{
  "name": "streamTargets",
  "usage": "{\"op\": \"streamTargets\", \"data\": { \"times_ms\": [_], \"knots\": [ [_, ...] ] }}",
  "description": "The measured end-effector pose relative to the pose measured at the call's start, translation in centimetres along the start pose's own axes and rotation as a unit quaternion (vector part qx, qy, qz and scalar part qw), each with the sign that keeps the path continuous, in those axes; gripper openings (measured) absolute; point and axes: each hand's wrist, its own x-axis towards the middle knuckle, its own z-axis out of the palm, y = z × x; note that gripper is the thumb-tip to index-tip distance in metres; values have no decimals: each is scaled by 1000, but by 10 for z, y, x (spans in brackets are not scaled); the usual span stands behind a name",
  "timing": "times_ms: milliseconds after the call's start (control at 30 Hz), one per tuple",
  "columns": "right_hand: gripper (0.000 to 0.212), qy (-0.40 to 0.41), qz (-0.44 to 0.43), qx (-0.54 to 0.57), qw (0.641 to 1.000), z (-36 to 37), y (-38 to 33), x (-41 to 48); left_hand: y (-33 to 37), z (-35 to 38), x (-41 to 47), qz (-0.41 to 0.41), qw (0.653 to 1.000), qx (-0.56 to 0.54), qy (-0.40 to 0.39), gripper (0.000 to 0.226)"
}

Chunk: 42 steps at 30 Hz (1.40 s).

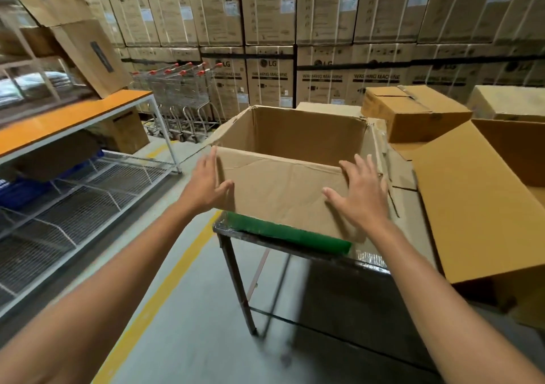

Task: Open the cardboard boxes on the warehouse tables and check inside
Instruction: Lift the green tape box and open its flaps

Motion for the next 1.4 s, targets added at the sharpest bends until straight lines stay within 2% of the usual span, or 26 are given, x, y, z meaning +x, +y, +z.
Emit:
{"op": "streamTargets", "data": {
  "times_ms": [167, 267, 400, 600, 733, 1000, 1133, 1267, 1400],
  "knots": [
    [65, 163, 2, 75, 984, 16, -60, -38, -22, -6, -41, 34, 993, -87, 74, 72],
    [58, 187, -9, 185, 965, 41, -119, -69, -50, -14, -73, 22, 987, -123, 104, 57],
    [56, 163, -21, 261, 951, 106, -196, -112, -117, -33, -114, -8, 980, -159, 124, 47],
    [56, 24, -22, 288, 957, 203, -283, -164, -241, -52, -170, -53, 981, -157, 97, 48],
    [57, -30, -15, 291, 956, 245, -317, -165, -297, -57, -171, -85, 981, -155, 82, 49],
    [46, -45, -3, 310, 950, 324, -368, -111, -375, -31, -118, -82, 986, -147, 6, 56],
    [43, -38, 2, 318, 947, 366, -387, -51, -410, -28, -56, -72, 986, -151, 28, 57],
    [39, -33, 22, 341, 939, 399, -405, 13, -440, -31, 8, -101, 982, -159, 23, 58],
    [42, -12, 22, 356, 934, 418, -420, 89, -463, -42, 90, -78, 985, -152, 33, 61]
  ]
}}
